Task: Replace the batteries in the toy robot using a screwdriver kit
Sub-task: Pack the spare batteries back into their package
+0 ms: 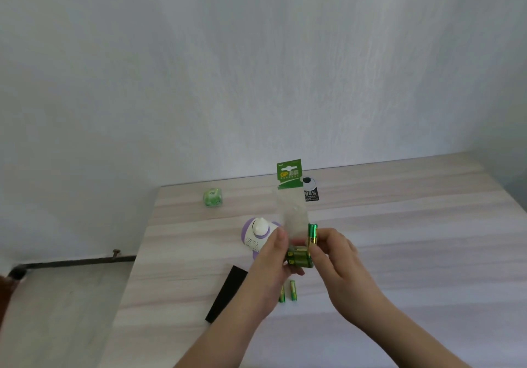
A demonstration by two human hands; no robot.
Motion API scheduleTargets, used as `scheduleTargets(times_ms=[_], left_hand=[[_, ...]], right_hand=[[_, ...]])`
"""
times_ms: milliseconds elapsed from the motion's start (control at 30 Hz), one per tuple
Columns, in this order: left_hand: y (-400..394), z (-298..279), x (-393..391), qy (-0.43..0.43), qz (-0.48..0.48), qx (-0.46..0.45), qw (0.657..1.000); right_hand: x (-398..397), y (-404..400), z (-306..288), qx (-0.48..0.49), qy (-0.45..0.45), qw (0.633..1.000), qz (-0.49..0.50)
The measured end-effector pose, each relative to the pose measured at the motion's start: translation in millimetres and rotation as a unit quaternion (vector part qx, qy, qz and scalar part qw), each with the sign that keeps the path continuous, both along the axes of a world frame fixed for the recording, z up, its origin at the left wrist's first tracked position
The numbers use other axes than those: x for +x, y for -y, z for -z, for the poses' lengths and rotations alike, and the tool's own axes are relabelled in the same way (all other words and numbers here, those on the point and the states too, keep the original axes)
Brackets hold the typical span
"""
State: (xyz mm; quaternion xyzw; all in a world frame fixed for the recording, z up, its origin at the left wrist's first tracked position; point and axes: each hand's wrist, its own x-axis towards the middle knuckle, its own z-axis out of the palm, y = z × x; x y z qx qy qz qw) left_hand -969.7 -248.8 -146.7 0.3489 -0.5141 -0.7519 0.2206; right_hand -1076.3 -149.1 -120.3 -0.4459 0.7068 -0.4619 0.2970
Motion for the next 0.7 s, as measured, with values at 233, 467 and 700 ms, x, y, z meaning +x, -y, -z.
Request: scheduleTargets(times_ms=[233,467,700], left_hand=[[6,-3,-5,0.024,-0.018,0.076,0.997],[19,-7,-5,0.038,-0.056,0.137,0.988],[29,-3,-2,0.072,-0.056,0.136,0.987]], right_hand=[[1,5,0,0.021,0.030,0.999,-0.026],[-7,12,-7,-0.025,0.046,0.998,0.016],[-25,28,-6,-0.039,0.139,0.986,0.077]])
